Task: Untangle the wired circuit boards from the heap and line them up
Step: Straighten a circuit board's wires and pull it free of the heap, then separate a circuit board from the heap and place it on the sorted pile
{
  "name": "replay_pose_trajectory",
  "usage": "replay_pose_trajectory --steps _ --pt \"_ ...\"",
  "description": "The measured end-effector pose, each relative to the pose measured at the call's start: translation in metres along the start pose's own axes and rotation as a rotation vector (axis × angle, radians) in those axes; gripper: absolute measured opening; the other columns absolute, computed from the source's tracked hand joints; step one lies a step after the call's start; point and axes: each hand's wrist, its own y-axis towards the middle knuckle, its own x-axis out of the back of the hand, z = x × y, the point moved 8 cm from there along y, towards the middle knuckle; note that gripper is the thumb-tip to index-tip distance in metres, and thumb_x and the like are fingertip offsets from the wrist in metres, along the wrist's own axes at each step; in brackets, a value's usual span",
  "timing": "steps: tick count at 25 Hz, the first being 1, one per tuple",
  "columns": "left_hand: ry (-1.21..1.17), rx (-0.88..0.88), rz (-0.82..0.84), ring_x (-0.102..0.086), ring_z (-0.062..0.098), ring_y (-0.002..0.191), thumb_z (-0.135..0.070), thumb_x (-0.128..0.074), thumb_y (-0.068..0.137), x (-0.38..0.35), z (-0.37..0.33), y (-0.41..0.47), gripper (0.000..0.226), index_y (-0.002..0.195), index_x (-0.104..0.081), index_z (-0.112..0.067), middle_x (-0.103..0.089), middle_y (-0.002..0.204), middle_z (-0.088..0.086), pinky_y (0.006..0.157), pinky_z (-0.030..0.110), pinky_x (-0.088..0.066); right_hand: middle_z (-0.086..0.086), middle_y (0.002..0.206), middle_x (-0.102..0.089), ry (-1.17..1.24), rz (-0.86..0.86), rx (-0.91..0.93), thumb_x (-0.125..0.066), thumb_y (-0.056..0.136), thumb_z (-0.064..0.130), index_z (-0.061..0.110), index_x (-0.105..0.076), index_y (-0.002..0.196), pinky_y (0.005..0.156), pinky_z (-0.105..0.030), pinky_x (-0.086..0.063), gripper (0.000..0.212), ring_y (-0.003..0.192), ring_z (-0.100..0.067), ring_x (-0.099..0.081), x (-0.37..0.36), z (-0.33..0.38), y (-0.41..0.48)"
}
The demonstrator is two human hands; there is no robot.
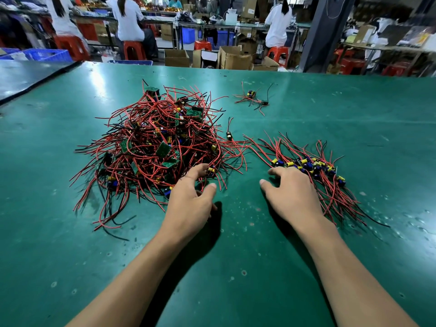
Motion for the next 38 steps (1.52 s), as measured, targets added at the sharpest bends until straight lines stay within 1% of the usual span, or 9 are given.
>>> replay_pose_trajectory --steps 3,6,10,15,19,26,31,35,38 --pt "0.220 -0.007 0.070 -0.067 0.028 0.086 -0.018 -0.058 0.094 -0.002 0.000 0.004 0.055 0.146 -0.042 -0.026 -0.064 0.106 -0.005 0.084 0.033 -0.055 -0.006 0.130 -0.063 -0.041 0.055 0.008 -0.064 0.092 0.046 0.021 -0.062 0.134 0.094 -0.038 -0.047 0.049 0.121 -0.029 -0.056 -0.002 0.000 -0.002" --pt "0.283 0.000 0.083 -0.054 0.018 0.063 -0.016 -0.057 0.093 -0.001 -0.001 0.007 0.055 0.146 -0.043 -0.027 -0.052 0.091 -0.009 0.061 0.018 -0.043 -0.006 0.125 -0.066 -0.009 -0.005 0.047 -0.064 0.092 0.042 0.018 -0.066 0.127 0.092 -0.038 -0.049 0.043 0.113 -0.028 -0.061 0.003 0.008 -0.004" --pt "0.248 0.011 0.085 -0.057 0.015 0.089 -0.012 -0.058 0.093 0.002 0.001 0.010 0.045 0.136 -0.053 -0.025 -0.066 0.105 -0.001 0.071 0.016 -0.036 -0.003 0.112 -0.066 0.248 -0.018 0.251 -0.069 0.091 0.029 0.015 -0.072 0.116 0.095 -0.035 -0.049 0.029 0.104 -0.022 -0.063 -0.015 0.051 -0.020" --pt "0.144 -0.055 0.077 -0.067 0.007 0.091 -0.005 -0.063 0.090 -0.001 -0.004 0.005 0.027 0.112 -0.069 -0.019 -0.073 0.101 -0.003 0.085 0.017 -0.050 -0.001 0.113 -0.064 0.334 0.127 0.309 -0.073 0.087 0.029 0.019 -0.065 0.128 0.099 -0.039 -0.045 0.044 0.110 -0.022 -0.059 -0.038 0.067 -0.023" --pt "0.087 -0.044 0.056 -0.070 0.009 0.089 -0.005 -0.063 0.089 0.000 0.001 0.007 0.022 0.105 -0.070 -0.018 -0.074 0.092 -0.003 0.081 0.025 -0.054 0.001 0.106 -0.068 0.380 0.185 0.344 -0.075 0.085 0.025 0.019 -0.074 0.112 0.098 -0.036 -0.047 0.028 0.106 -0.019 -0.062 -0.038 0.067 -0.024" --pt "0.034 -0.155 -0.091 -0.061 0.017 0.064 -0.012 -0.069 0.087 0.015 -0.008 0.002 0.010 0.083 -0.065 -0.021 -0.066 0.071 -0.010 0.067 0.035 -0.050 0.006 0.084 -0.076 0.792 0.120 0.037 -0.075 0.089 0.020 0.016 -0.077 0.093 0.072 -0.018 -0.052 0.006 0.074 -0.007 -0.067 -0.027 0.039 -0.008" --pt "0.029 -0.173 0.078 -0.053 0.011 0.045 -0.011 -0.069 0.088 -0.001 -0.009 -0.004 0.012 0.076 -0.068 -0.015 -0.058 0.049 -0.009 0.053 0.026 -0.044 -0.005 0.076 -0.071 1.562 0.213 -0.289 -0.068 0.087 0.009 0.008 -0.068 0.089 0.064 -0.023 -0.057 0.003 0.071 -0.017 -0.070 -0.036 0.032 -0.005" --pt "-0.079 -0.085 0.146 -0.059 0.014 0.048 -0.019 -0.058 0.097 -0.010 -0.007 -0.004 0.017 0.090 -0.072 -0.014 -0.069 0.064 -0.003 0.050 0.028 -0.049 -0.013 0.085 -0.073 1.917 0.407 -0.315 -0.068 0.077 0.013 0.006 -0.072 0.085 0.074 -0.031 -0.062 0.012 0.082 -0.024 -0.074 -0.031 0.045 -0.008" --pt "-0.461 0.128 0.173 -0.062 0.026 0.053 -0.027 -0.047 0.102 -0.015 0.004 0.000 0.031 0.099 -0.067 -0.003 -0.070 0.078 0.015 0.049 0.034 -0.053 -0.010 0.082 -0.074 1.835 0.583 -0.225 -0.065 0.084 0.025 0.009 -0.077 0.074 0.075 -0.034 -0.062 0.023 0.078 -0.023 -0.073 -0.032 0.061 -0.018"
